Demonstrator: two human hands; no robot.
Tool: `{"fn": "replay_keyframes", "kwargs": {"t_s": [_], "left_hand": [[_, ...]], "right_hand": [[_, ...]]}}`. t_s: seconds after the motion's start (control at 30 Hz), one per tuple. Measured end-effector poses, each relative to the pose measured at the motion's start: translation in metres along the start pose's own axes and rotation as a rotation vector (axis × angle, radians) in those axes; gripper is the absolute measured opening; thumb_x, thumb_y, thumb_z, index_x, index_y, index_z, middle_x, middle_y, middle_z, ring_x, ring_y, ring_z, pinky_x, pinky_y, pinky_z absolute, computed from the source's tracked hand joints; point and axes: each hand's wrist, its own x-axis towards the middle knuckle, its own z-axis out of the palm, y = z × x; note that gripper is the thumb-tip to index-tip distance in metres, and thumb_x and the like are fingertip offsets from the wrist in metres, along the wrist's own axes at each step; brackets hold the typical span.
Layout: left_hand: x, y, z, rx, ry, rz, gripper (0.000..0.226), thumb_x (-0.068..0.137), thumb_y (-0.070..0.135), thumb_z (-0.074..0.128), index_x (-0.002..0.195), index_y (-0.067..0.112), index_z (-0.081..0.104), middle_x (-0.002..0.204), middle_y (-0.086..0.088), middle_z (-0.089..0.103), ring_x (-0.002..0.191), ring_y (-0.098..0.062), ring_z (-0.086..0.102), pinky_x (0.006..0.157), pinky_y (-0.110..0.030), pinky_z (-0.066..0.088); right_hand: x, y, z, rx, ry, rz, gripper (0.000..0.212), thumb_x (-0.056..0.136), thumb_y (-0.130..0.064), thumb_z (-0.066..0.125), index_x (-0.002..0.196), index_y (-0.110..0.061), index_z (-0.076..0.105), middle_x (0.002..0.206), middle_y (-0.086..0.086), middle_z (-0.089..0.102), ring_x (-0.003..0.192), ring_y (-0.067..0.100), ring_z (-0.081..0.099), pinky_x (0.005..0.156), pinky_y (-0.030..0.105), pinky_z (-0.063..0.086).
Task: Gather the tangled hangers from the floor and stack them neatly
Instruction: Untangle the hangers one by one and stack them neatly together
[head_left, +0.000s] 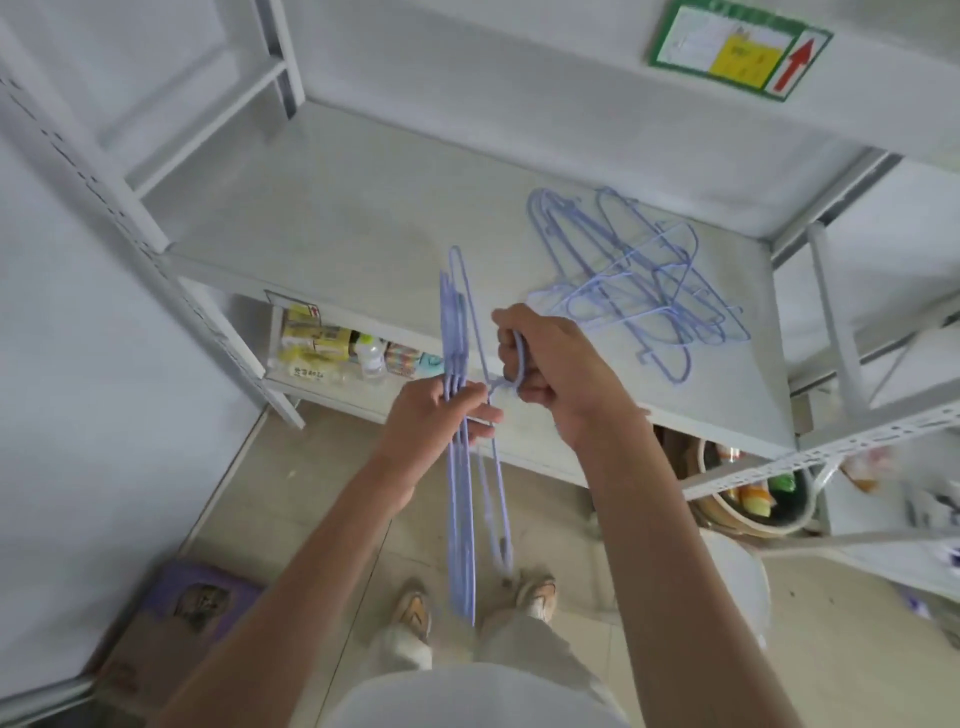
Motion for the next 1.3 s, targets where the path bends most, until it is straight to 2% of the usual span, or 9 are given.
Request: {"fn": "replay_keyframes", "kwargs": {"t_s": [0.13, 0.27, 0.4, 0.53, 0.73, 0.87, 1.0, 1.2, 1.3], "left_hand": [[-0.012, -0.015, 0.009, -0.054, -0.024, 0.001, 0.025, 0.096, 0.023, 0.063, 0.099, 0.0, 0.072, 0.084, -0.014, 0.082, 0.08, -0.029, 0.08, 0.065, -0.029, 0.063], [-0.011, -0.019, 0.02, 0.053, 0.077, 0.05, 0.024, 0.092, 0.028, 0.064, 0.094, 0.005, 0.072, 0.078, -0.01, 0.081, 0.074, -0.023, 0.08, 0.066, -0.032, 0.063], [-0.012, -0.021, 0.041, 0.116, 0.133, 0.084, 0.023, 0.088, 0.029, 0.066, 0.085, 0.01, 0.077, 0.074, -0.007, 0.079, 0.068, -0.018, 0.076, 0.056, -0.027, 0.059], [-0.026, -0.024, 0.081, 0.099, 0.105, 0.075, 0.027, 0.087, 0.036, 0.066, 0.093, 0.014, 0.079, 0.082, -0.004, 0.082, 0.079, -0.017, 0.079, 0.066, -0.031, 0.062], [-0.05, -0.038, 0.155, -0.03, -0.038, 0.003, 0.035, 0.095, 0.034, 0.059, 0.113, 0.007, 0.072, 0.096, -0.014, 0.081, 0.085, -0.029, 0.08, 0.071, -0.029, 0.064], [-0.06, -0.052, 0.201, 0.002, -0.041, 0.012, 0.04, 0.086, 0.034, 0.066, 0.115, 0.007, 0.068, 0.089, -0.011, 0.078, 0.076, -0.026, 0.078, 0.067, -0.027, 0.061], [-0.062, -0.06, 0.237, 0.001, -0.027, -0.004, 0.034, 0.088, 0.03, 0.068, 0.113, 0.007, 0.068, 0.088, -0.008, 0.079, 0.078, -0.027, 0.079, 0.068, -0.031, 0.062], [-0.054, -0.068, 0.269, 0.044, -0.025, -0.02, 0.034, 0.086, 0.032, 0.069, 0.112, 0.009, 0.07, 0.089, -0.008, 0.08, 0.081, -0.027, 0.079, 0.077, -0.04, 0.065], [-0.05, -0.067, 0.276, 0.041, -0.033, -0.008, 0.031, 0.086, 0.03, 0.068, 0.108, 0.009, 0.071, 0.094, -0.01, 0.081, 0.085, -0.027, 0.079, 0.079, -0.039, 0.066]], "right_hand": [[-0.015, 0.013, -0.002, -0.003, -0.016, 0.044, 0.039, 0.089, -0.028, 0.056, 0.056, -0.026, 0.036, 0.057, -0.001, 0.023, 0.045, 0.016, 0.016, 0.044, 0.025, 0.016], [-0.027, 0.016, -0.029, 0.161, -0.068, 0.122, 0.039, 0.091, -0.027, 0.054, 0.059, -0.027, 0.033, 0.055, -0.006, 0.022, 0.05, 0.016, 0.011, 0.043, 0.024, 0.012], [-0.041, 0.02, -0.061, 0.202, -0.133, 0.121, 0.036, 0.093, -0.026, 0.049, 0.06, -0.027, 0.035, 0.052, -0.008, 0.024, 0.045, 0.013, 0.015, 0.038, 0.022, 0.016], [-0.055, 0.022, -0.1, 0.201, -0.234, 0.117, 0.036, 0.094, -0.028, 0.048, 0.061, -0.027, 0.034, 0.053, -0.009, 0.023, 0.042, 0.011, 0.017, 0.036, 0.021, 0.018], [-0.062, 0.046, -0.157, 0.163, -0.307, 0.111, 0.035, 0.096, -0.033, 0.05, 0.065, -0.026, 0.036, 0.057, -0.006, 0.02, 0.042, 0.011, 0.018, 0.035, 0.021, 0.019], [-0.069, 0.067, -0.193, 0.049, -0.285, 0.031, 0.04, 0.097, -0.047, 0.051, 0.065, -0.025, 0.041, 0.061, -0.003, 0.026, 0.048, 0.014, 0.021, 0.047, 0.026, 0.015], [-0.08, 0.086, -0.226, -0.021, -0.209, -0.052, 0.049, 0.099, -0.061, 0.047, 0.071, -0.021, 0.057, 0.055, -0.005, 0.038, 0.048, 0.014, 0.036, 0.052, 0.028, 0.029], [-0.084, 0.106, -0.256, 0.018, -0.159, -0.181, 0.052, 0.099, -0.061, 0.049, 0.085, -0.015, 0.068, 0.062, 0.001, 0.041, 0.05, 0.014, 0.039, 0.045, 0.02, 0.033], [-0.081, 0.113, -0.258, -0.078, -0.117, -0.33, 0.055, 0.099, -0.054, 0.055, 0.084, -0.002, 0.061, 0.058, -0.003, 0.037, 0.049, 0.012, 0.035, 0.048, 0.024, 0.033]]}}
